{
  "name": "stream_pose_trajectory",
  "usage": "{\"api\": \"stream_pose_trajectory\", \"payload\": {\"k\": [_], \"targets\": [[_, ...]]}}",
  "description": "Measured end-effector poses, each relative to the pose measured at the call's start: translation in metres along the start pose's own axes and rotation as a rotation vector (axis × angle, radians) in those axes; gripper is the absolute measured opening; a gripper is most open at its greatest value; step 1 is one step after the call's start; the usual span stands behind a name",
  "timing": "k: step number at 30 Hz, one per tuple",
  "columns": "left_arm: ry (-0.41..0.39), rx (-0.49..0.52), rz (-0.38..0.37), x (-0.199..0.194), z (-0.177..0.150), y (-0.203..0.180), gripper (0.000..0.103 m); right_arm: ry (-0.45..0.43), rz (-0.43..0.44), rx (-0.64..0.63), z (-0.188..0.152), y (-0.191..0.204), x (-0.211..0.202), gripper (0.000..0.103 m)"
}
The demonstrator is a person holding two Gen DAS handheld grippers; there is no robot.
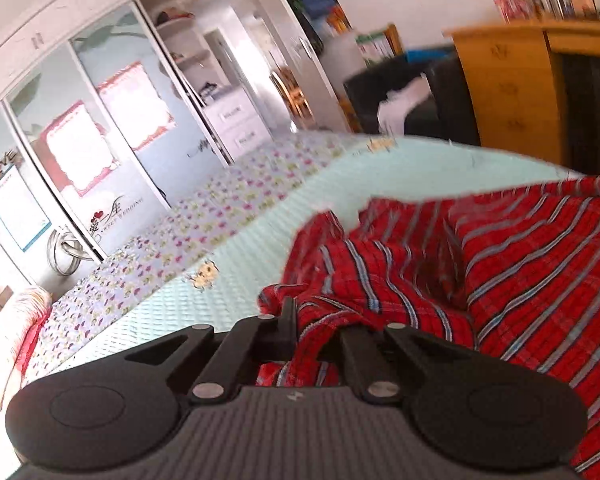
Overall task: Fold clothes
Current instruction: 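Lift the shirt high with the right gripper while the left gripper grasps another part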
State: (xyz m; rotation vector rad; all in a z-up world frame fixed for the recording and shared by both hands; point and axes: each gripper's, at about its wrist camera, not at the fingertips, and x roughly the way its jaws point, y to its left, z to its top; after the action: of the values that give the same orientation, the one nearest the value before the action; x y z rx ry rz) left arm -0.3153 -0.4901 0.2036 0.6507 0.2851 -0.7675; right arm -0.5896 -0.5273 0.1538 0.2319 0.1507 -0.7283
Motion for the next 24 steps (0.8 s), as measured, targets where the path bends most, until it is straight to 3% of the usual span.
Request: {"api": "stream_pose_trajectory", "payload": {"k": [11, 19, 24], "targets": [[-0.057, -0.032, 0.021, -0.056, -0.010, 0.040, 0.002, -0.103, -0.007, -0.162, 0.063, 0.054, -0.032, 0.004], [-0.064, -0.051, 0.004, -0.060, -0.011, 0.044, 0.002, -0.108, -0.103, -0.296, 0.068, 0.058, -0.036, 0.004], [-0.064, -0.136, -0.018, -0.063, -0.008, 0.065, 0.002, -0.126, -0.165, -0.388, 0.082, 0.058, -0.031, 0.004]]}}
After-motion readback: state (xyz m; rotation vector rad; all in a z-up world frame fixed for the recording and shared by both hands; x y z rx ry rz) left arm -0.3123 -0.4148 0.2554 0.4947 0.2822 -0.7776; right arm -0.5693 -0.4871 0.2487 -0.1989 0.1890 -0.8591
